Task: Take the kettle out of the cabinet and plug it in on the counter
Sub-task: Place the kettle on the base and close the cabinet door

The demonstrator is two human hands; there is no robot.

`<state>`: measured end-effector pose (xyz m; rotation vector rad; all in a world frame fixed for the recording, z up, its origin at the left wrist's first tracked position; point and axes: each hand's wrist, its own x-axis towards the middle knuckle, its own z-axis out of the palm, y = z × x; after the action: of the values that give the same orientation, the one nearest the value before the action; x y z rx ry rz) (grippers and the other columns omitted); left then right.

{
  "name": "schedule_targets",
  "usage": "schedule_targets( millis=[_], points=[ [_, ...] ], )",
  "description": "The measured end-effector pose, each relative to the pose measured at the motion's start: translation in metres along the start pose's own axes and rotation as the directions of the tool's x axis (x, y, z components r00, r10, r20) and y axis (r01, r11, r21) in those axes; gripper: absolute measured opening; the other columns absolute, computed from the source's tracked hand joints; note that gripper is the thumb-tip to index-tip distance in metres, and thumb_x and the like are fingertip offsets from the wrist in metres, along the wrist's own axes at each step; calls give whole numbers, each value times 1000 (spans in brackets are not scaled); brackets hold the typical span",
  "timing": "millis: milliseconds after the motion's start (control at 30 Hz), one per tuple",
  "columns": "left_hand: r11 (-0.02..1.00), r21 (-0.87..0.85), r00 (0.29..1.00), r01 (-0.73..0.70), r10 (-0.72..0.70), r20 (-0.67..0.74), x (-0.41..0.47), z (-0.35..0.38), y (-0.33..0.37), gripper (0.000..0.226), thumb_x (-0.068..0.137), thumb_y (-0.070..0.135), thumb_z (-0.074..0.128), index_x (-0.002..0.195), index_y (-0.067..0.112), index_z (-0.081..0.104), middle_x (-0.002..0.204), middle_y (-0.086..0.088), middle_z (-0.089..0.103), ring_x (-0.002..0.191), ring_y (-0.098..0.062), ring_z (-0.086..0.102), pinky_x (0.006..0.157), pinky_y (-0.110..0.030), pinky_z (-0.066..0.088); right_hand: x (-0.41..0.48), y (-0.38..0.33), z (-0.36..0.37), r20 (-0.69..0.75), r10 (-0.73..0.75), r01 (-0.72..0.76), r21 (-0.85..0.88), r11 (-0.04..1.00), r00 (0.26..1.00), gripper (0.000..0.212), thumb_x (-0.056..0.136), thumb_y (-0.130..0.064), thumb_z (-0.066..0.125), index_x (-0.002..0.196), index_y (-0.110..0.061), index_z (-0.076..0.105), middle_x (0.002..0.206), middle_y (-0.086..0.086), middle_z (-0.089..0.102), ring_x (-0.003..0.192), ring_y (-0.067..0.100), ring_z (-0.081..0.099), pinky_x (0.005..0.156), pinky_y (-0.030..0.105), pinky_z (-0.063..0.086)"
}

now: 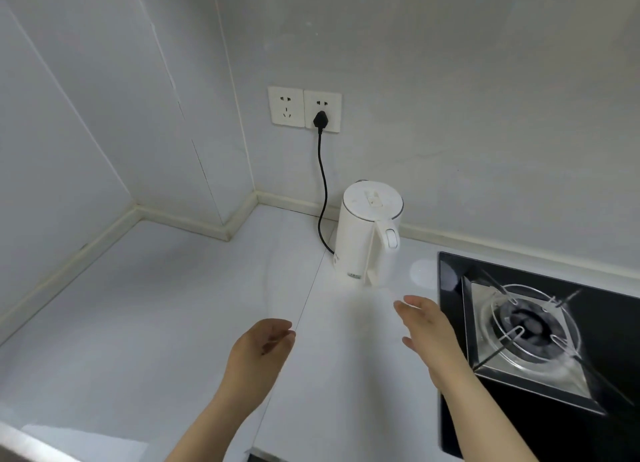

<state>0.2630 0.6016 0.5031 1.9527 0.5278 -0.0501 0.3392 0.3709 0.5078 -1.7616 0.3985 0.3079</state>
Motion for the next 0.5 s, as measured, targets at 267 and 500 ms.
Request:
schedule_targets(
  millis=[267,500],
  points=[
    [998,-54,1000,7,-6,6,-90,-41,-51,18,90,23,58,108,24,65,100,11,69,91,3,62,65,-4,42,-90,51,30,-22,12,-13,-64,998,1000,30,89,-34,59,117,-24,56,120,1,57,111,19,55,103,46,44],
    [992,-122,999,42,-40,19,-194,-69,-125,11,89,20,60,99,24,64,95,14,68,85,6,61,60,3,42,-211,117,61,3,64,-62,-161,985,998,32,89,-30,60,119,-21,56,116,2,59,103,19,58,98,45,48]
  ],
)
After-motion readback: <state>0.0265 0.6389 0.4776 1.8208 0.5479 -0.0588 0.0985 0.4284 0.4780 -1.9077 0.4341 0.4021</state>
